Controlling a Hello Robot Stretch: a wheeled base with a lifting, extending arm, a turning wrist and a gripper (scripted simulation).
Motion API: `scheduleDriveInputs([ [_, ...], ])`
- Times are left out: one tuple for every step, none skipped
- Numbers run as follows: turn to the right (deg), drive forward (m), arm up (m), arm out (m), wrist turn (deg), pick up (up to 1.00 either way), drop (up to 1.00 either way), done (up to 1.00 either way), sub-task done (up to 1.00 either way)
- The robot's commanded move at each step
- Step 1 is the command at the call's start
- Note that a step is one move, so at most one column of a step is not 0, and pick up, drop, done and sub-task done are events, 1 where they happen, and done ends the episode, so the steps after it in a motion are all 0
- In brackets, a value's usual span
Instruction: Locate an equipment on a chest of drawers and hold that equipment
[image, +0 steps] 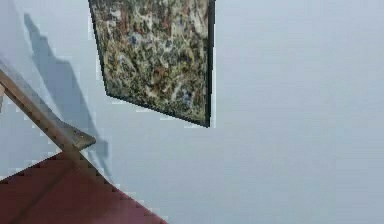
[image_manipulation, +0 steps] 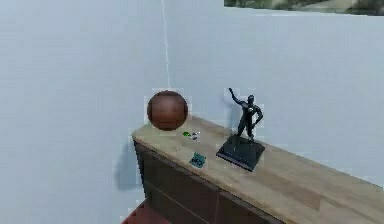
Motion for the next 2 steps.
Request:
scheduleDriveInputs([
  [45.0,0.00,0.00,0.00,0.0,0.00,0.00,0.00,0.00],
  [27.0,0.00,0.00,0.00,0.0,0.00,0.00,0.00,0.00],
])
